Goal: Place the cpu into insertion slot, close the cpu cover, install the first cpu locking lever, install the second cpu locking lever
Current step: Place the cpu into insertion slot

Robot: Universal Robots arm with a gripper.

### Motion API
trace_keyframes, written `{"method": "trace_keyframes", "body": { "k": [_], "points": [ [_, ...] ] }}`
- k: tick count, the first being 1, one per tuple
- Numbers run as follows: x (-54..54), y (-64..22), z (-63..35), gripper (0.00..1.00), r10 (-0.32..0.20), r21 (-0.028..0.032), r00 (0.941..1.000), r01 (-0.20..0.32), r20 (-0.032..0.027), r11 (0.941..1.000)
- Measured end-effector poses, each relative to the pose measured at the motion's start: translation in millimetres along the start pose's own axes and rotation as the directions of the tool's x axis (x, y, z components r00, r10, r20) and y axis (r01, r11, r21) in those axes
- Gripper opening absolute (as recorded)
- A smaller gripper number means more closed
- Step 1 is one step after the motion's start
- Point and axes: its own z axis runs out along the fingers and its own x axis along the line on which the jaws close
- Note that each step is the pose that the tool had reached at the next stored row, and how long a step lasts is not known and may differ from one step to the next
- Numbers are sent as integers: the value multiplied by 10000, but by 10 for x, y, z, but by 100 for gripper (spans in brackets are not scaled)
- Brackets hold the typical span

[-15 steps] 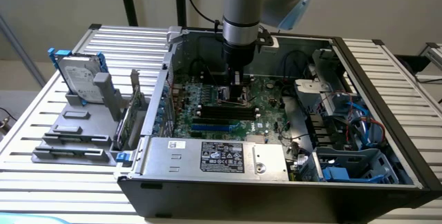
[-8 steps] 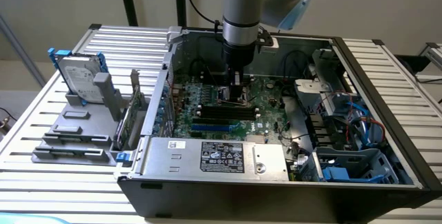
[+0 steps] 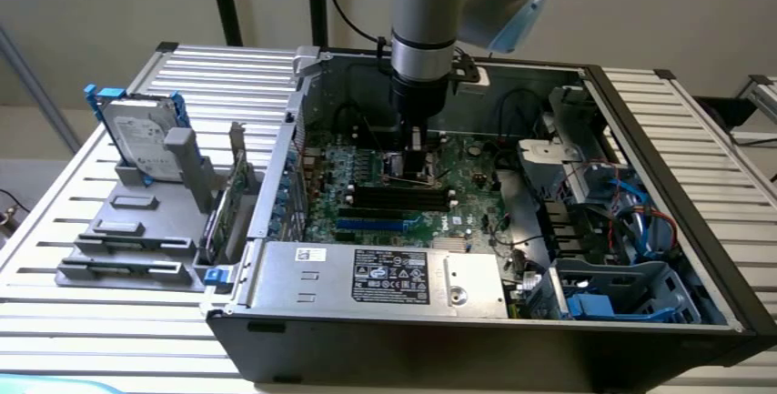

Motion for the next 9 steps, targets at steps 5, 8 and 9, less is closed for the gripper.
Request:
{"method": "trace_keyframes", "body": {
  "k": [5,8,9],
  "points": [
    [19,1,10,54,11,20,10000,-11,4,10000],
    [19,1,11,54,61,26,10000,-61,21,10000],
    [20,2,13,54,89,25,10000,-89,24,10000]
  ]
}}
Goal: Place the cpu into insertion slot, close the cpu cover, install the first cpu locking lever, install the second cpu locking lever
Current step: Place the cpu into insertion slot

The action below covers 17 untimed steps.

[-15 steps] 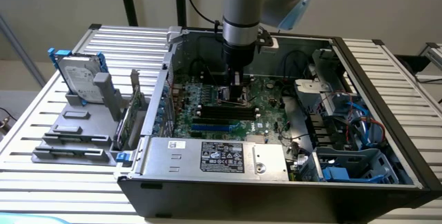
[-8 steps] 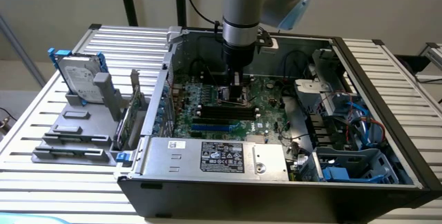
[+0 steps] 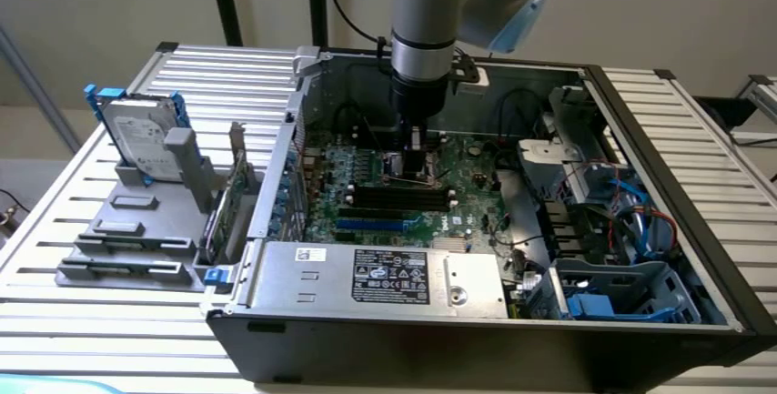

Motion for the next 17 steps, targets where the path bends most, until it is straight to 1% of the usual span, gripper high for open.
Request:
{"method": "trace_keyframes", "body": {
  "k": [7,8,17],
  "points": [
    [0,10,4,54,123,3,9999,-123,20,9999],
    [0,11,9,54,121,2,9999,-122,35,9999],
    [0,11,30,54,121,4,9999,-121,37,9999]
  ]
}}
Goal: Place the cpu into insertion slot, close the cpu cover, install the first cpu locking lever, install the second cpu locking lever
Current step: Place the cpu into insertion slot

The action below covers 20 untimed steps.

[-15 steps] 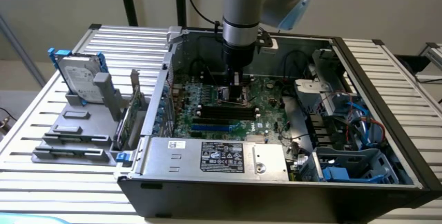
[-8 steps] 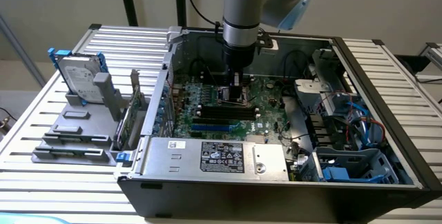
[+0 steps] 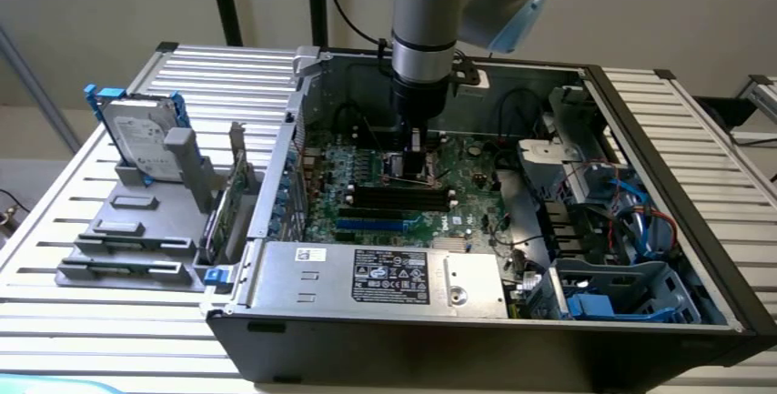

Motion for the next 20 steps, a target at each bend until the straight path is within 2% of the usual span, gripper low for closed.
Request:
{"method": "trace_keyframes", "body": {
  "k": [20],
  "points": [
    [6,0,9,54,0,0,10000,0,-1,10000]
  ]
}}
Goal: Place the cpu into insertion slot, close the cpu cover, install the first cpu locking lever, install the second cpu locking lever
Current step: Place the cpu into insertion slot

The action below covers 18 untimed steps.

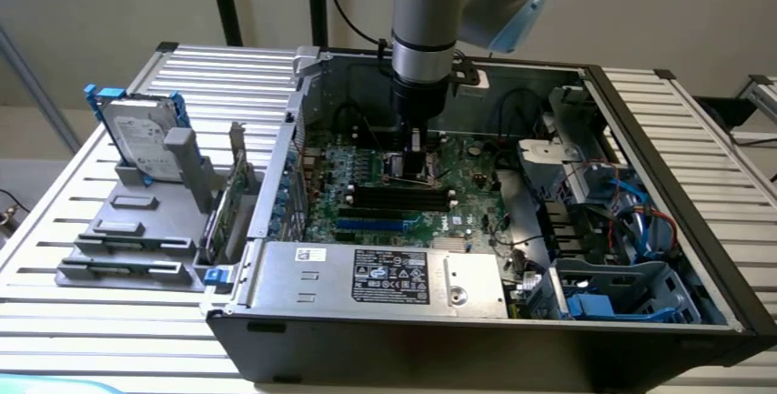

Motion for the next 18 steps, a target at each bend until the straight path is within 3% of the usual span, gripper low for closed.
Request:
{"method": "trace_keyframes", "body": {
  "k": [11,14,15,18],
  "points": [
    [1,0,7,54,1,-5,10000,-1,-4,10000],
    [1,0,7,62,0,-3,10000,0,-6,10000],
    [1,0,6,68,0,-1,10000,0,-3,10000],
    [0,0,-6,68,1,0,10000,-1,0,10000]
  ]
}}
